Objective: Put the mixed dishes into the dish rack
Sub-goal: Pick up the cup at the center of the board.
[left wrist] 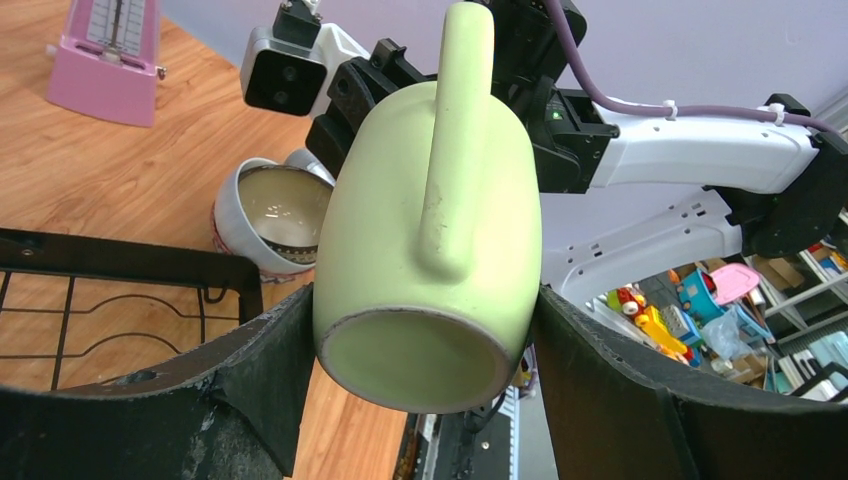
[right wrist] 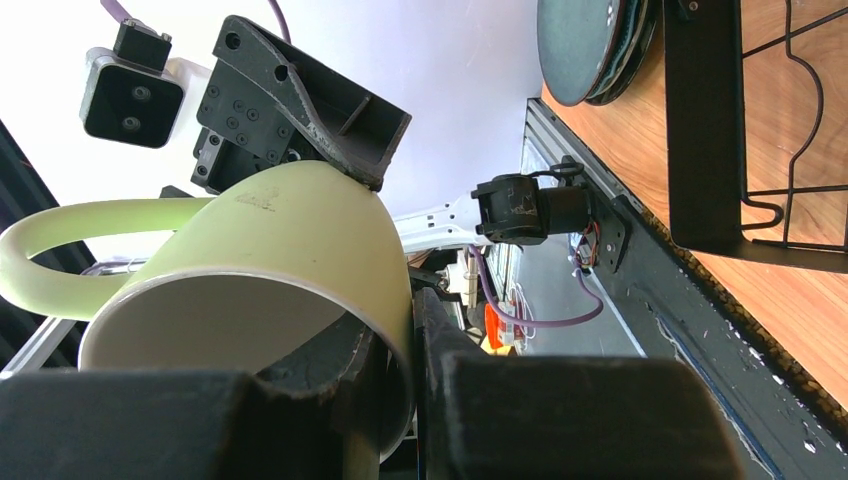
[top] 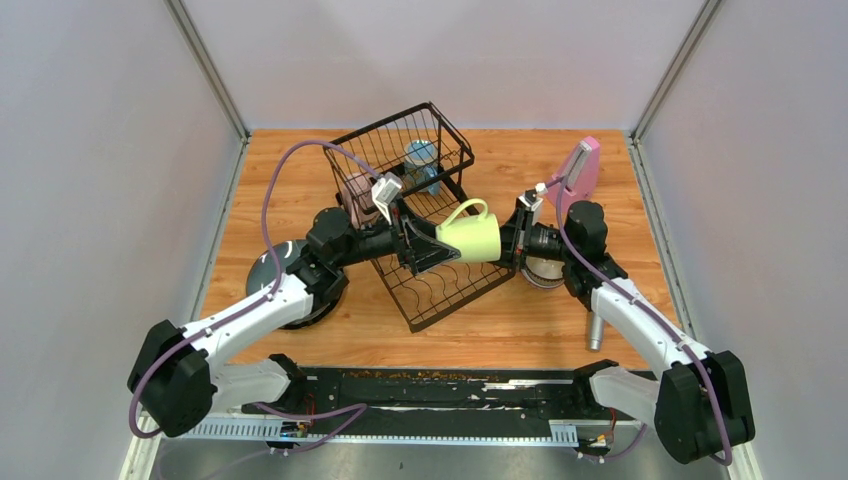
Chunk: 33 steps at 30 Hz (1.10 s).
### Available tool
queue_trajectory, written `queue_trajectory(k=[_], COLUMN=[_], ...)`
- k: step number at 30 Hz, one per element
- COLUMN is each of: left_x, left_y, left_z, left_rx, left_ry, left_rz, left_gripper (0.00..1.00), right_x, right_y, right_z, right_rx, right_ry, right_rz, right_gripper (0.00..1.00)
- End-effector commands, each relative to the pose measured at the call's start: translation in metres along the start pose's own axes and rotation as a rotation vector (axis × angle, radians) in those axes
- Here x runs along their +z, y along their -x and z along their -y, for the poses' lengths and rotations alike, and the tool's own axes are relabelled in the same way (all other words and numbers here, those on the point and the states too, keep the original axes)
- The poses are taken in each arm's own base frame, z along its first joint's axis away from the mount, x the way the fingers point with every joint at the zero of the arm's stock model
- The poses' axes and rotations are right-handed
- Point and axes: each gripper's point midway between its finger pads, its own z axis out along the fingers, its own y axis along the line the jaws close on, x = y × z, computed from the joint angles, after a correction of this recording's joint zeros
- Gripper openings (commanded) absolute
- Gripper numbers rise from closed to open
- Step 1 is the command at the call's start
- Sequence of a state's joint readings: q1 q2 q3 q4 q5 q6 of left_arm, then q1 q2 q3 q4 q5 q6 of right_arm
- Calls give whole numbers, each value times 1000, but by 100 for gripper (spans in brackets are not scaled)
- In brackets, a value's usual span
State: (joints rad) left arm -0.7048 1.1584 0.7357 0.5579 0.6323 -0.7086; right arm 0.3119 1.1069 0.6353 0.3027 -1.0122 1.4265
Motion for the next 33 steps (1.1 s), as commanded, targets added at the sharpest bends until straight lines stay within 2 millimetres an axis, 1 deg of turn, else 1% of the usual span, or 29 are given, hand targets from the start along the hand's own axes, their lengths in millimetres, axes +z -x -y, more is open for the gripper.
queue_trajectory(k=[1,2,3,5,6,7,8,9,11,12,13,14,15,18,19,20,21,22,23,24,25,26,27,28,29,32,33], left_x=[7,7,7,7,6,6,6,6,4,3,1,0,-1,-4,-6,-7,-10,-13,-17,-20,-24,-25,-27,-28,-30,-36,-38], left_y=[9,10,10,10,10,10,11,11,11,12,9,11,8,8,6,8,3,7,0,3,-4,-1,-6,-4,-9,-12,-13], left_z=[30,29,28,27,27,27,27,25,20,17,14,11,8,-2,-5,-12,-19,-28,-37,-45,-52,-55,-60,-61,-66,-76,-80], left_rx=[47,47,46,46,46,47,48,49,50,48,44,43,41,35,25,23,4,1,-19,-12,-24,-11,-14,7,4,52,92], left_ry=[-117,-114,-107,-101,-101,-98,-96,-84,-50,-31,-14,7,25,88,110,151,194,254,307,359,401,425,449,462,486,553,570], left_rz=[19,23,26,29,29,30,32,37,48,55,50,62,56,67,60,73,54,73,45,57,28,31,7,3,-25,-95,-119], left_gripper=[60,51,47,31,28,21,17,10,2,0,0,0,0,0,0,0,0,0,0,0,0,0,0,0,0,0,0], right_x=[2,2,3,3,3,3,3,3,3,3,2,2,2,2,2,2,1,1,0,-1,-2,-3,-4,-5,-6,-8,-9], right_y=[-5,-6,-6,-6,-6,-5,-4,-3,1,1,2,3,2,3,4,5,7,9,11,13,14,15,16,17,17,19,20], right_z=[-26,-25,-24,-21,-20,-18,-16,-14,-10,-8,-7,-6,-4,2,5,7,11,15,18,21,28,32,34,38,42,53,56], right_rx=[-75,-73,-69,-62,-58,-54,-52,-57,-67,-67,-67,-66,-63,-45,-39,-35,-30,-28,-30,-28,-13,-10,-15,-13,-5,10,9], right_ry=[49,48,46,42,37,31,22,9,-15,-22,-25,-27,-30,-46,-56,-69,-88,-106,-125,-147,-177,-196,-210,-224,-241,-288,-303], right_rz=[-21,-28,-32,-37,-37,-33,-25,-12,20,31,41,47,49,52,58,66,85,101,115,135,149,161,172,179,185,202,209], right_gripper=[0,0,0,3,7,11,17,22,31,35,39,41,43,48,49,50,51,52,53,54,55,55,56,56,56,57,57])
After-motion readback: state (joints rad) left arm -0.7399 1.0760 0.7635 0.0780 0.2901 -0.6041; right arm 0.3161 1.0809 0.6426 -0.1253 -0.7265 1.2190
